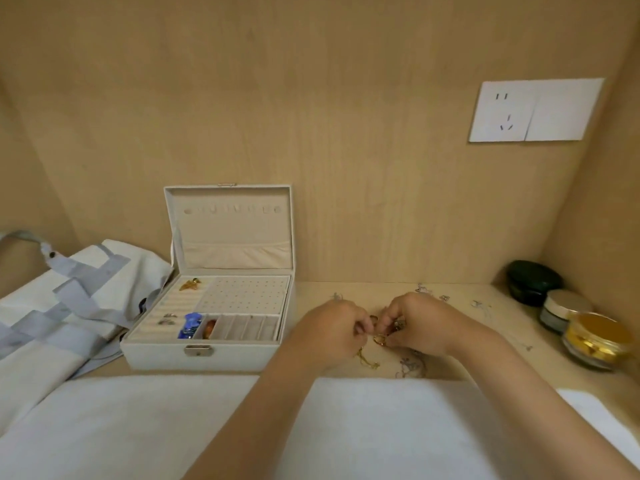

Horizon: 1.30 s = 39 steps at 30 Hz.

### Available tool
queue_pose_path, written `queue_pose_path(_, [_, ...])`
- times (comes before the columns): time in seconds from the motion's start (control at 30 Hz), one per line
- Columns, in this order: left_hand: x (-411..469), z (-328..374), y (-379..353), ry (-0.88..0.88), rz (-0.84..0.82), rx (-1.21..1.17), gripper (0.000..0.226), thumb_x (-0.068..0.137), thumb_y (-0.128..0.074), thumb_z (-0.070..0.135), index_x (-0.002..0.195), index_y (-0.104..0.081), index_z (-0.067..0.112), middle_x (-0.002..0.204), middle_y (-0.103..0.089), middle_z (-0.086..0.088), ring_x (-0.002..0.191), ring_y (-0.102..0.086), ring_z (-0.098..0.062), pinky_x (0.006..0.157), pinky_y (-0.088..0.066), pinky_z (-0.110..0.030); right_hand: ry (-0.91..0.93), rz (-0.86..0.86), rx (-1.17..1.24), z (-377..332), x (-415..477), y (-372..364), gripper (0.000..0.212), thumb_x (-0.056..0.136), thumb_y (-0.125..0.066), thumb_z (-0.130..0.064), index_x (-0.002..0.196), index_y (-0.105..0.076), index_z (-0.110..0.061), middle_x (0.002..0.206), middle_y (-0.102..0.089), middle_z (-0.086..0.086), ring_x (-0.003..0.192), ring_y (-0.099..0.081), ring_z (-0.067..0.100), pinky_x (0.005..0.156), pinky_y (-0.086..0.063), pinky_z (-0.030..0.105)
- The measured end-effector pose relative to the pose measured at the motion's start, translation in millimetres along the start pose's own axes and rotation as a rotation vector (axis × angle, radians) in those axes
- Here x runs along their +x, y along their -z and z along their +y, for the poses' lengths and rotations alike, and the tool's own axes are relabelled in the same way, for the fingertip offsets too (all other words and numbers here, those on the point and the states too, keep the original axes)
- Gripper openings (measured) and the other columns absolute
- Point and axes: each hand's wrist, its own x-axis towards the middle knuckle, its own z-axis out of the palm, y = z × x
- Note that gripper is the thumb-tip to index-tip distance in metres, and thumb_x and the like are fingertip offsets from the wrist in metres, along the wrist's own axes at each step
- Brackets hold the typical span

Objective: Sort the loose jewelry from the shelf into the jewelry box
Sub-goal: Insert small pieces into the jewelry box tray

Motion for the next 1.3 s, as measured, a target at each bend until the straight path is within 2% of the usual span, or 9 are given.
queue_pose_path(0.13, [1.5, -3.8, -10.2, 0.000, -0.012, 0.023, 0.015, 0.086, -0.067, 0.026, 0.099, -0.073, 0.033, 0.094, -0.061, 0.018, 0.091, -0.050, 0.000, 0.080, -0.043, -0.022, 0.021, 0.011, -0.001, 8.5, 3.8, -8.8, 0.021, 0.075, -0.080, -0.028, 0.092, -0.076, -0.041, 0.095, -0.067, -0.017, 0.092, -0.062, 0.003, 0.087, -0.053, 0.032])
queue_pose_path(0.37, [3.6, -11.1, -17.8, -0.003, 0.066, -0.024, 0.017, 0.086, -0.068, 0.028, 0.102, -0.069, 0.033, 0.086, -0.054, 0.021, 0.087, -0.044, 0.001, 0.081, -0.043, -0.024, 0.068, 0.046, 0.062, 16.1, 11.0, -14.8, 0.011, 0.082, -0.077, -0.024, 0.081, -0.077, -0.035, 0.086, -0.066, -0.016, 0.085, -0.061, 0.002, 0.082, -0.052, 0.028])
queue_pose_path(0.53, [6.9, -5.5, -19.1, -0.035, 0.241, -0.240, 0.017, 0.083, -0.074, 0.035, 0.098, -0.066, 0.034, 0.084, -0.061, 0.023, 0.089, -0.056, 0.003, 0.080, -0.045, -0.020, 0.089, 0.148, 0.477, 19.6, 12.4, -8.5, 0.013, 0.089, -0.073, -0.014, 0.082, -0.074, -0.025, 0.075, -0.069, -0.010, 0.057, -0.056, 0.001, 0.058, -0.044, 0.016])
queue_pose_path(0.63, [8.7, -1.9, -17.8, -0.006, 0.327, -0.431, 0.011, 0.085, -0.076, 0.025, 0.095, -0.071, 0.029, 0.085, -0.069, 0.016, 0.085, -0.063, 0.002, 0.071, -0.044, -0.010, 0.092, 0.184, 0.615, 22.8, 13.4, -6.9, 0.011, 0.091, -0.070, -0.010, 0.086, -0.074, -0.020, 0.070, -0.065, -0.009, 0.052, -0.051, 0.001, 0.054, -0.041, 0.016])
queue_pose_path(0.77, [9.3, -1.5, -17.6, 0.050, 0.411, -0.509, 0.004, 0.086, -0.076, 0.021, 0.084, -0.074, 0.025, 0.077, -0.070, 0.014, 0.076, -0.063, -0.001, 0.065, -0.044, -0.009, 0.064, 0.222, 0.700, 20.8, 15.8, -8.9, 0.006, 0.091, -0.070, -0.011, 0.091, -0.075, -0.016, 0.073, -0.068, -0.003, 0.051, -0.052, 0.005, 0.054, -0.044, 0.021])
queue_pose_path(0.93, [12.2, -13.5, -18.9, 0.152, 0.435, -0.427, 0.005, 0.089, -0.071, 0.026, 0.087, -0.069, 0.030, 0.078, -0.069, 0.014, 0.077, -0.063, 0.001, 0.071, -0.049, -0.015, -0.053, 0.366, 0.239, 29.1, 20.0, -11.9, 0.010, 0.093, -0.066, -0.030, 0.092, -0.073, -0.037, 0.086, -0.071, -0.018, 0.074, -0.062, 0.002, 0.073, -0.053, 0.030])
queue_pose_path(1.07, [13.2, -20.8, -23.0, 0.145, 0.430, -0.413, 0.010, 0.093, -0.067, 0.023, 0.100, -0.067, 0.030, 0.078, -0.069, 0.012, 0.075, -0.065, -0.004, 0.075, -0.053, -0.027, 0.034, 0.359, -0.080, 19.3, 22.5, -21.4, 0.022, 0.099, -0.053, -0.042, 0.113, -0.070, -0.041, 0.111, -0.065, -0.016, 0.107, -0.055, 0.011, 0.082, -0.047, 0.031])
queue_pose_path(1.17, [13.6, -21.6, -25.1, 0.097, 0.405, -0.338, 0.020, 0.095, -0.063, 0.021, 0.112, -0.071, 0.028, 0.089, -0.072, 0.014, 0.082, -0.064, -0.002, 0.081, -0.051, -0.024, 0.068, 0.333, -0.227, 12.9, 28.4, -29.9, 0.029, 0.101, -0.044, -0.047, 0.119, -0.067, -0.041, 0.113, -0.061, -0.009, 0.112, -0.052, 0.017, 0.075, -0.041, 0.030])
queue_pose_path(1.3, [14.6, -21.1, -26.3, 0.082, 0.386, -0.255, 0.019, 0.096, -0.061, 0.019, 0.110, -0.074, 0.024, 0.100, -0.071, 0.010, 0.090, -0.062, -0.005, 0.085, -0.050, -0.026, 0.054, 0.262, -0.288, 11.1, 31.0, -34.7, 0.029, 0.100, -0.047, -0.044, 0.121, -0.067, -0.039, 0.115, -0.057, -0.005, 0.114, -0.049, 0.020, 0.080, -0.043, 0.031])
